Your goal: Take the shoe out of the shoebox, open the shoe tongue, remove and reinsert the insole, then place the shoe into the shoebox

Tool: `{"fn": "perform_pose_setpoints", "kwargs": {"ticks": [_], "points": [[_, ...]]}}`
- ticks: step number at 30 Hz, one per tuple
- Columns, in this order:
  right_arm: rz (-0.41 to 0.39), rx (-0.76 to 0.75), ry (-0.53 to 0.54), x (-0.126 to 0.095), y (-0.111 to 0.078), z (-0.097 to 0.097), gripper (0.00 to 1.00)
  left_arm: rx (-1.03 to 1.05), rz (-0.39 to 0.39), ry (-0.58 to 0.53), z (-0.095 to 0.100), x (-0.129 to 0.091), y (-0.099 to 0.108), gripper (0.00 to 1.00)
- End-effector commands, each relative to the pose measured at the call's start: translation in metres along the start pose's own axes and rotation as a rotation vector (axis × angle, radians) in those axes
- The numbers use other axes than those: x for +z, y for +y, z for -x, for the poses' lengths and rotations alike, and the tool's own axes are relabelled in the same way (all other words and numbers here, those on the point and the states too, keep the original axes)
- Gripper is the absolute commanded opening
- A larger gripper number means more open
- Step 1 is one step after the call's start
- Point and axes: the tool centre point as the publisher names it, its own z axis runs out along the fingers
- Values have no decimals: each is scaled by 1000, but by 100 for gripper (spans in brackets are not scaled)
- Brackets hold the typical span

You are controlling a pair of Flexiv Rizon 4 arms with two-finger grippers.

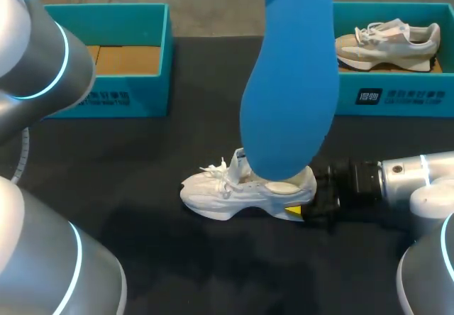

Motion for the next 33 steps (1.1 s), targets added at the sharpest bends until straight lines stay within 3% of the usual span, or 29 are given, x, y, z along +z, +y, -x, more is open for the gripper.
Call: {"fn": "perform_pose_setpoints", "kwargs": {"ticks": [1,3,4,5,6,7,16,24,29,33], "points": [[-24,20,-3,0,-2,2,0,0,-1,-1,0,-1,1,0],[-35,28,-10,-1,-3,2,0,0,-1,-1,0,-1,1,0],[-31,35,-13,-3,-3,2,39,0,-1,-1,0,-1,1,0],[-37,39,-18,-5,-4,2,89,0,-1,-1,0,-1,1,0],[-37,39,-18,-5,-4,2,89,0,-1,-1,0,-1,1,0],[-40,40,-22,-9,-3,1,100,0,-1,-1,0,-1,1,0],[-75,28,-32,-26,3,-4,100,0,-1,-1,0,-1,1,0],[-174,31,-28,-53,8,-9,100,0,-1,-1,0,-1,1,0],[-318,40,-22,-69,16,-14,100,0,-1,-1,0,-1,1,0],[-374,42,-23,-74,23,-16,100,0,-1,-1,0,-1,1,0]]}}
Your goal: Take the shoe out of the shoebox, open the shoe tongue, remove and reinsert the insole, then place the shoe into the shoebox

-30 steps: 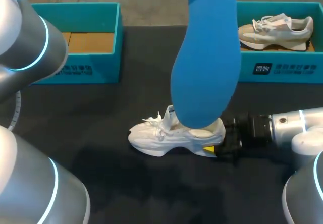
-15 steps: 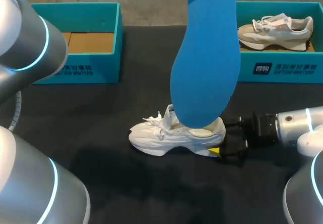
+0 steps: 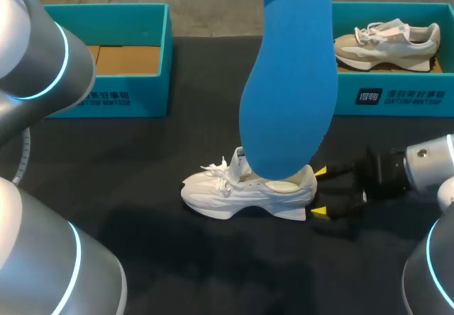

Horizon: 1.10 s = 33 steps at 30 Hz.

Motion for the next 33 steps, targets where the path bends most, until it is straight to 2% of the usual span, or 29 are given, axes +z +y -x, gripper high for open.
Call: {"fn": "perform_pose_setpoints", "kwargs": {"ticks": [1,6,7,11,16,28,33], "points": [[-174,6,-3,-17,18,-5,100,-1,0,-1,0,0,1,0],[-230,-1,-7,-23,28,-9,100,-1,0,-1,0,0,1,0],[-268,-9,-8,-25,32,-11,100,-1,0,-1,0,0,1,0],[-302,-15,-11,-28,38,-13,100,-1,0,-1,0,0,1,0],[-405,-20,-9,-26,49,-16,100,-1,0,-1,0,0,1,0],[-470,-38,-13,-24,61,-20,100,-1,0,-1,0,0,1,0],[-551,-32,-24,-20,65,-20,100,-1,0,-1,0,0,1,0]]}}
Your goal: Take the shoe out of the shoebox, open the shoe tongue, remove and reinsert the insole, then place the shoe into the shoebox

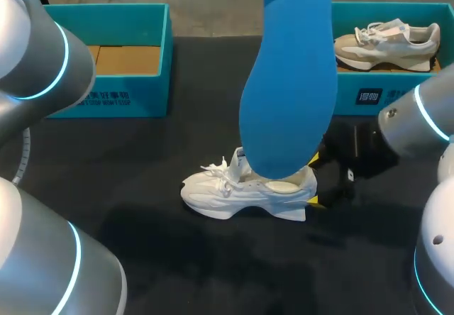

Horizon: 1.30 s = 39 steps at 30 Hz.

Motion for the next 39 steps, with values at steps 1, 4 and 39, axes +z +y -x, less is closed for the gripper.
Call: {"fn": "perform_pose_setpoints", "kwargs": {"ticks": [1,4,39], "points": [[-208,7,-13,4,10,0,100,-1,0,-1,0,0,1,0],[-257,12,-23,4,14,1,100,-1,0,-1,0,0,1,0],[-609,79,-145,-9,30,25,100,-1,0,-1,0,0,1,0]]}}
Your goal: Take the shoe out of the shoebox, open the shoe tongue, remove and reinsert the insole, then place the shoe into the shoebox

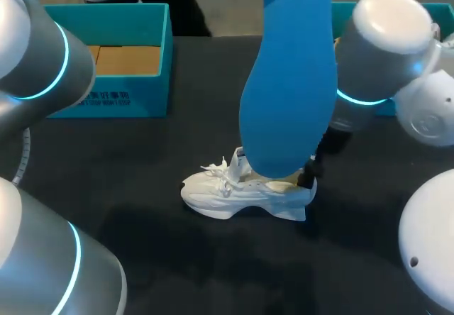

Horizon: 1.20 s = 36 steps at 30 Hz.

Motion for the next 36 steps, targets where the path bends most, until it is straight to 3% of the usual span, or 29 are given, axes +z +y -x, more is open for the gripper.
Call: {"fn": "perform_pose_setpoints", "kwargs": {"ticks": [1,17,24,36], "points": [[-161,2,-4,1,5,0,100,-1,0,-1,0,0,1,0],[-158,-22,-7,1,6,1,100,-1,0,-1,0,0,1,0],[-137,-101,-33,-2,36,8,100,-1,0,-1,0,0,1,0],[-129,-193,-17,16,63,29,100,-1,0,-1,0,0,1,0]]}}
